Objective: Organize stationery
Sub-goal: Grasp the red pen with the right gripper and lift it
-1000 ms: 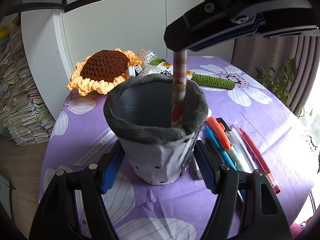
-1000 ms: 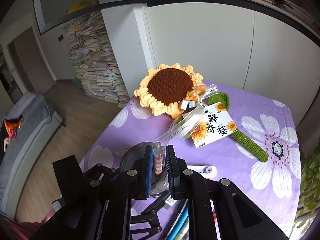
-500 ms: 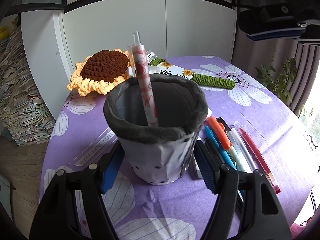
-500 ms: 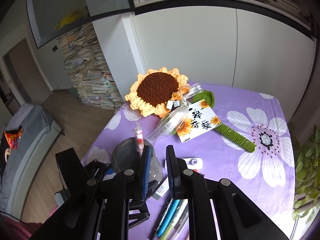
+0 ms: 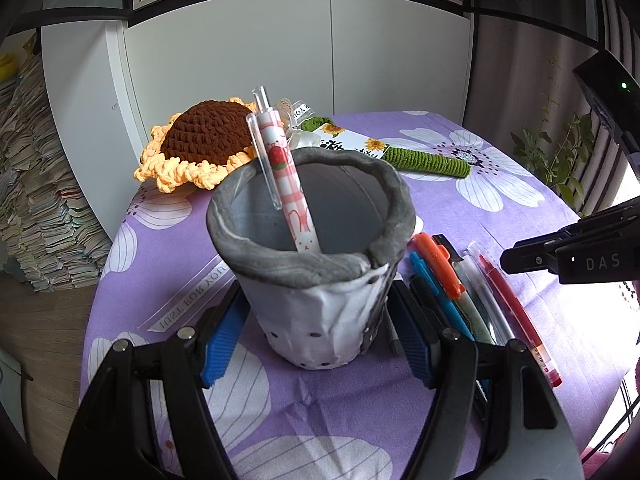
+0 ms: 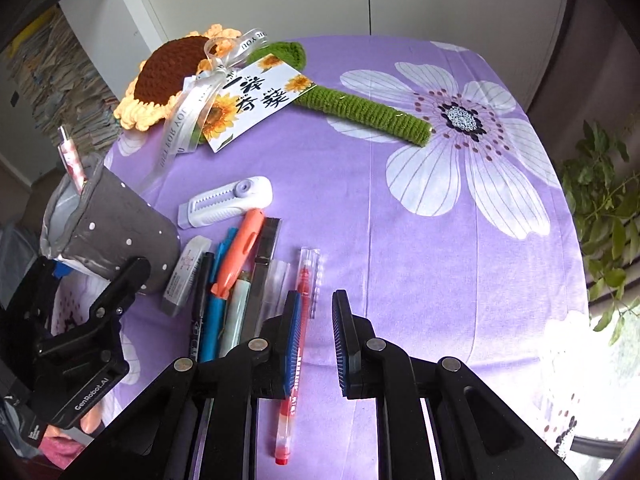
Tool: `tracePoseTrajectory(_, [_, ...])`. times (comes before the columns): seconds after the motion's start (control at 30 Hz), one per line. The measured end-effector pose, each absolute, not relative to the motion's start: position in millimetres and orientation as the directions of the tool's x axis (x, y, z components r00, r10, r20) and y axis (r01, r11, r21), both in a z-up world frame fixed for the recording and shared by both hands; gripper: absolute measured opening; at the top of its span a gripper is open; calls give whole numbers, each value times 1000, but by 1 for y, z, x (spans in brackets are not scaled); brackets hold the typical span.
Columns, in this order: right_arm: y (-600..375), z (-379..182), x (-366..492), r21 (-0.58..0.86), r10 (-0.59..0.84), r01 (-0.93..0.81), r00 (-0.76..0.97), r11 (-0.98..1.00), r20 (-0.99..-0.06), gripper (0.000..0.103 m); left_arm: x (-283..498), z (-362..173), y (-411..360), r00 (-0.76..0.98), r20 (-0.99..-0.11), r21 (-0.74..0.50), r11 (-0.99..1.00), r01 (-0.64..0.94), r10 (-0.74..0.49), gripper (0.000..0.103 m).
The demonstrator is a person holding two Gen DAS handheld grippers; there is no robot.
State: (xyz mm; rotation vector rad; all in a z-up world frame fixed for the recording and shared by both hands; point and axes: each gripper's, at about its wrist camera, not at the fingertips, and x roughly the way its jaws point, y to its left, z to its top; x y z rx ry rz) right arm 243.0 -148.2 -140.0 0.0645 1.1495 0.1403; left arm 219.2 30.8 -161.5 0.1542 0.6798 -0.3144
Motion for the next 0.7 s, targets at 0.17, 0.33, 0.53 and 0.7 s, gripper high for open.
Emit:
tracePoseTrajectory(0.17, [-140, -144, 244, 117, 149, -106, 390, 987, -908, 15, 219, -162, 30, 733, -639, 38, 941, 335, -235, 70])
tracePoseTrajectory(0.33, [-136, -150, 248, 99, 133, -109, 374, 989, -918, 15, 219, -161, 30, 733, -639, 39, 941, 336, -235, 70])
tracePoseTrajectory(0.53, [-134, -154, 258, 83, 113, -96, 362, 992, -925, 15, 219, -161, 31, 732, -639, 41, 941, 337, -234, 70])
tracePoseTrajectory(0.7, [-132, -155, 269, 68, 94, -83, 359, 994, -928, 15, 219, -161, 30, 732, -639, 42, 941, 337, -234, 70])
